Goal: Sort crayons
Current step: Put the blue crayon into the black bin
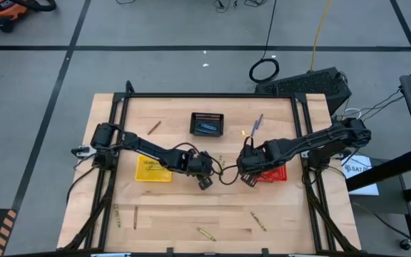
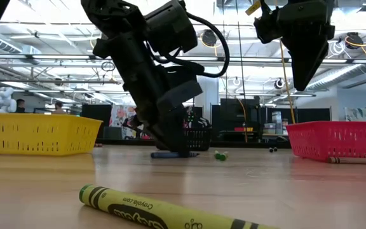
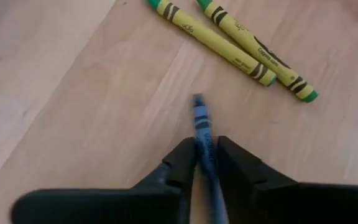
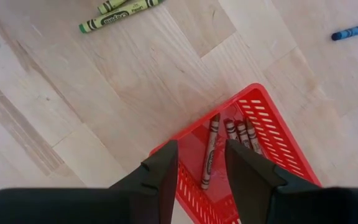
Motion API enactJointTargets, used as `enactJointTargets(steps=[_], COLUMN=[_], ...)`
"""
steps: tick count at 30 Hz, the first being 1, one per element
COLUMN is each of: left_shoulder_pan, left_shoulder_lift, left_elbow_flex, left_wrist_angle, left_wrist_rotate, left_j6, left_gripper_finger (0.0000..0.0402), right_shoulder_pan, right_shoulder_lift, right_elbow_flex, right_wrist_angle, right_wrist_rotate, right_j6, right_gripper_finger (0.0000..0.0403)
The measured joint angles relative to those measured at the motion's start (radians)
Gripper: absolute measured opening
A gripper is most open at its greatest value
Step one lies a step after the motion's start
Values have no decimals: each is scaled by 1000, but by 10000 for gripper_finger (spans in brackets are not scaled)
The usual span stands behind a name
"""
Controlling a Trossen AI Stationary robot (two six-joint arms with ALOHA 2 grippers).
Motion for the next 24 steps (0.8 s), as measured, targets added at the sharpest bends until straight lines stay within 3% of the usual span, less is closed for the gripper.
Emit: enactJointTargets(steps=[4, 20, 24], left_shoulder_pan=[0, 66, 105], left_shoulder_lift=[-1, -166, -210], left_elbow_flex=[0, -9, -7], left_wrist_angle=[-9, -127, -132], left_wrist_rotate=[5, 39, 41], left_j6=[52, 325, 407], left_gripper_finger=[10, 2, 2], right_shoulder_pan=[0, 0, 1], right_shoulder_lift=[0, 0, 0], right_elbow_flex=[0, -1, -1], right_wrist_angle=[0, 4, 5], right_wrist_rotate=[-3, 2, 49], right_j6=[0, -17, -38], right_gripper_finger=[118, 118, 118])
